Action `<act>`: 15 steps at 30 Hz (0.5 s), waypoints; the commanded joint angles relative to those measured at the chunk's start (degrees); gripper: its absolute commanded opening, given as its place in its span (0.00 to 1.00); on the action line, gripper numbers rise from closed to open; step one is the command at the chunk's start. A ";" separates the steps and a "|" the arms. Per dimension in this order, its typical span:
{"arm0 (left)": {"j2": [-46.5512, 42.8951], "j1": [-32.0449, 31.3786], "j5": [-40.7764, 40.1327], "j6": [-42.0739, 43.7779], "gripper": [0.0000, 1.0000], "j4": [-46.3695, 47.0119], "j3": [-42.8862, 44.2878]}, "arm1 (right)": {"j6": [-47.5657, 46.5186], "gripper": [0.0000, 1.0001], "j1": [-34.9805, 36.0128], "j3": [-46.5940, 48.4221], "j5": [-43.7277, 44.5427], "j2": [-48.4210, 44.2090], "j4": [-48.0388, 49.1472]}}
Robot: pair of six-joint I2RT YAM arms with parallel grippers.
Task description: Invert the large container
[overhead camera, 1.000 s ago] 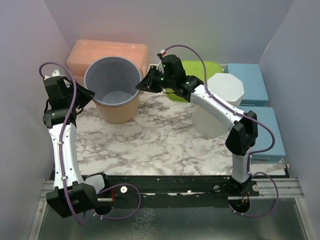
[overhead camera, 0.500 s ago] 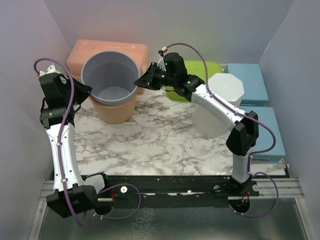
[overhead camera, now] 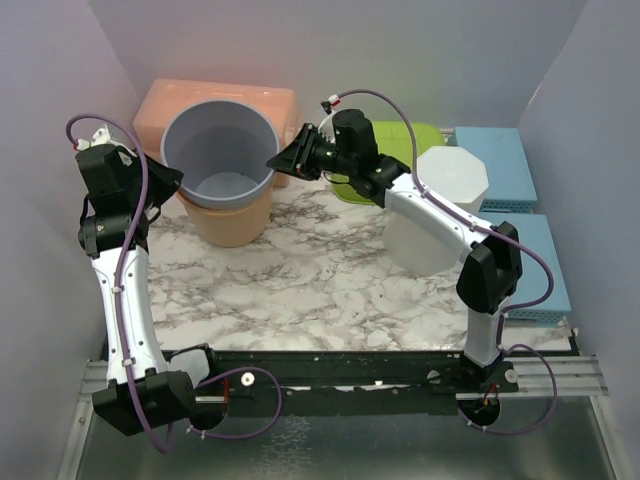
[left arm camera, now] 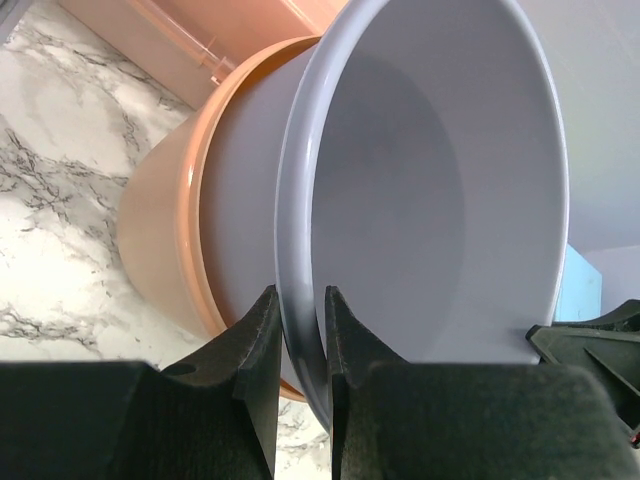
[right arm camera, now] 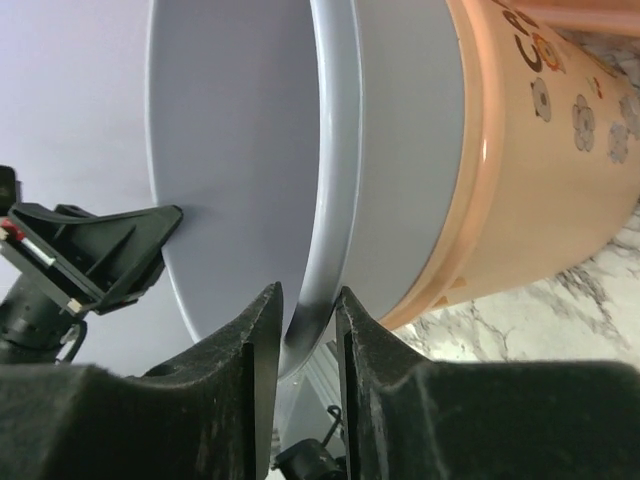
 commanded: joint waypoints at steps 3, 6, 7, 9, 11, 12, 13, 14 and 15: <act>-1.54 -1.25 7.61 0.83 0.00 4.86 1.06 | 12.65 0.37 -0.92 -5.11 -6.22 -1.57 21.78; -1.71 -1.30 8.12 0.54 0.00 5.09 0.60 | 17.02 0.39 -1.41 -5.88 -6.86 -0.28 25.94; -1.73 -1.35 8.10 0.56 0.00 5.18 0.50 | 18.09 0.39 -1.45 -5.93 -6.98 0.05 26.85; -1.78 -1.33 8.12 0.57 0.00 5.18 0.40 | 19.22 0.35 -1.44 -5.85 -7.09 0.53 28.01; -1.91 -1.30 8.19 0.43 0.00 5.25 0.18 | 20.16 0.27 -1.46 -6.00 -7.04 0.60 28.21; -1.92 -1.37 8.19 0.35 0.00 5.27 0.04 | 20.39 0.23 -1.46 -6.15 -6.90 0.60 28.39; -1.84 -1.33 8.16 0.38 0.00 5.27 -0.08 | 20.43 0.20 -1.42 -6.18 -6.89 0.56 28.46; -1.96 -1.37 8.12 0.39 0.00 5.35 -0.19 | 20.49 0.17 -1.50 -6.16 -6.92 0.56 28.43; -2.00 -1.29 8.14 0.38 0.00 5.36 -0.29 | 20.50 0.15 -1.47 -6.11 -7.04 0.59 28.45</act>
